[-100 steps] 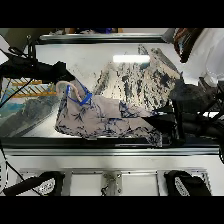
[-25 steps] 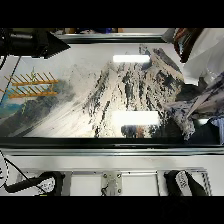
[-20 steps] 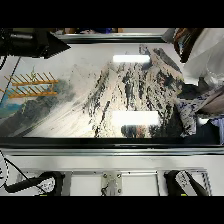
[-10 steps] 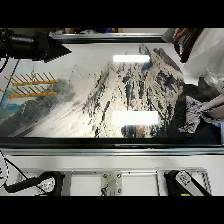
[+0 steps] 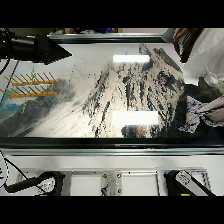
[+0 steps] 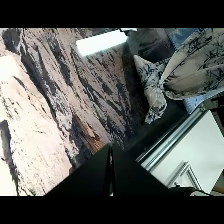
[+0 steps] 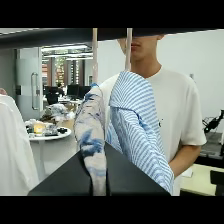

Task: Fold the clothes and pants, and hang the long-sleeved shirts on hangers.

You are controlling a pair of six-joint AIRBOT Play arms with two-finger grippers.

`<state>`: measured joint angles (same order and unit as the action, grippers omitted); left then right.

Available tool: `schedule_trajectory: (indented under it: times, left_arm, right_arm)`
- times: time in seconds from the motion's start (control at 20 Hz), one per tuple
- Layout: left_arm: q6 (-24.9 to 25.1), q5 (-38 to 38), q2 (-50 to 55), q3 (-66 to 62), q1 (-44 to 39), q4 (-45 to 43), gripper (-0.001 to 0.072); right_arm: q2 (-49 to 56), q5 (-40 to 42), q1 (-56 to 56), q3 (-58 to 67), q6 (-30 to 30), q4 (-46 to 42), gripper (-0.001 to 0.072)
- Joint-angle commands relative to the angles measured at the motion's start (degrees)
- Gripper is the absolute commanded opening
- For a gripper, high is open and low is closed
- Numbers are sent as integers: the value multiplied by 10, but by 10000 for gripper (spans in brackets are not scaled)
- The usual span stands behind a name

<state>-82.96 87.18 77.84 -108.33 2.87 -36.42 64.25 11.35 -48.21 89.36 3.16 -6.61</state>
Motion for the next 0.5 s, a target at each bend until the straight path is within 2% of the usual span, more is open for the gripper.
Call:
schedule_trajectory:
  times: [0.0,0.05,0.1,0.15,0.2,0.25,0.35,0.45]
  left_arm:
    - [0,2,0,0,0,0,18]
    - [0,1,0,0,0,0,18]
    - [0,2,0,0,0,0,18]
    - [0,2,0,0,0,0,18]
    - [0,2,0,0,0,0,18]
    - [0,3,0,0,0,0,18]
    - [0,3,0,0,0,0,18]
    - [0,3,0,0,0,0,18]
  right_arm:
    - [3,-17,0,-1,-4,8,18]
    - [3,-18,0,-1,-3,8,28]
    - [2,-32,0,-1,0,8,115]
    - [0,-39,0,-1,0,8,314]
    - [-3,-39,0,-1,0,8,479]
    - [-8,-40,0,-1,0,8,534]
    - [-28,-64,1,-1,1,8,530]
    - [-59,-125,1,0,5,8,529]
